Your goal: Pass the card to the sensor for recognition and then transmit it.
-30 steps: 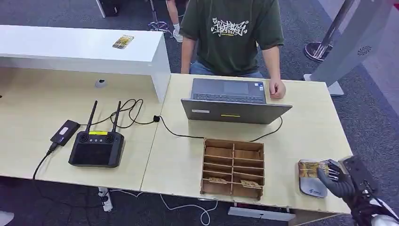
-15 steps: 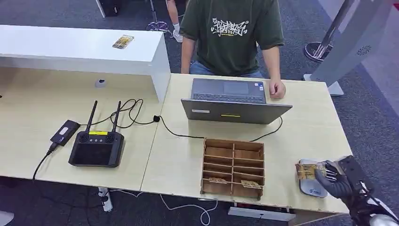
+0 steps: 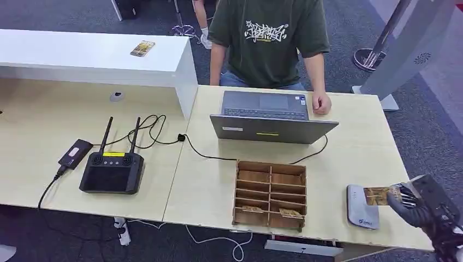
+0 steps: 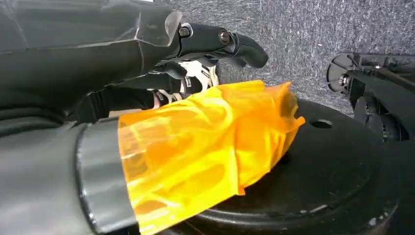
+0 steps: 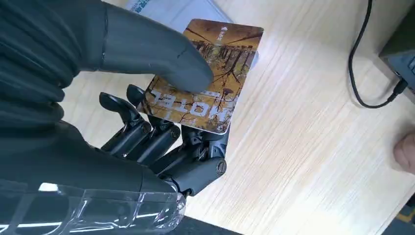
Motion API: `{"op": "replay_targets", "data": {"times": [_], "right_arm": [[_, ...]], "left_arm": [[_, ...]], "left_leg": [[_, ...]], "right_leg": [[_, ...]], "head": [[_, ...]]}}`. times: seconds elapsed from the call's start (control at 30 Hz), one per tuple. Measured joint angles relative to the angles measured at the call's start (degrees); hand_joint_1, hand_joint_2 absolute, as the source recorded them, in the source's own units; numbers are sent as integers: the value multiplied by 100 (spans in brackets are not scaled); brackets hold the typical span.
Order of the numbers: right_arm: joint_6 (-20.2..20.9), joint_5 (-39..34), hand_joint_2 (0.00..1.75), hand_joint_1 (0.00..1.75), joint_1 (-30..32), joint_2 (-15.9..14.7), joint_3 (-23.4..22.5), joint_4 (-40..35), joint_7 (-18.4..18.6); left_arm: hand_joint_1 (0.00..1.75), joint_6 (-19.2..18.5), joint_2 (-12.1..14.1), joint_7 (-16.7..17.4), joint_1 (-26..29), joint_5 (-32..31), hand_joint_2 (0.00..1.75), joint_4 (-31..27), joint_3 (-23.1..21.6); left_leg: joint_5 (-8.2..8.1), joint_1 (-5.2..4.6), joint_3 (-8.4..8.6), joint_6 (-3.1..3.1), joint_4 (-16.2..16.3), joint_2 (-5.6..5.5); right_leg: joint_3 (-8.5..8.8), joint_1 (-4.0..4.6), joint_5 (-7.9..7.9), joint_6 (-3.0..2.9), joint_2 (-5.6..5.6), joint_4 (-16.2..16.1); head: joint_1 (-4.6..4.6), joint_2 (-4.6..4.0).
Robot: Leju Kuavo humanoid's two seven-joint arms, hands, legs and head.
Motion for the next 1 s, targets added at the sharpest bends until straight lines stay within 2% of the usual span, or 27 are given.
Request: {"op": "replay_targets", "data": {"times": [0.57, 1.0], "right_arm": [[77, 4, 175, 175, -4, 118, 122, 125, -33], [39, 59, 175, 175, -282, 326, 306, 996, -127]], "left_arm": [[0, -2, 2, 0, 0, -7, 0, 0, -2], [0, -15, 13, 4, -2, -13, 0, -2, -11]], "left_leg": [[0, 0, -1, 0, 0, 0], [0, 0, 0, 0, -1, 0]], "right_leg": [[0, 0, 0, 0, 0, 0], [1, 0, 0, 0, -1, 0]], "head": [[0, 0], [0, 0]]}}
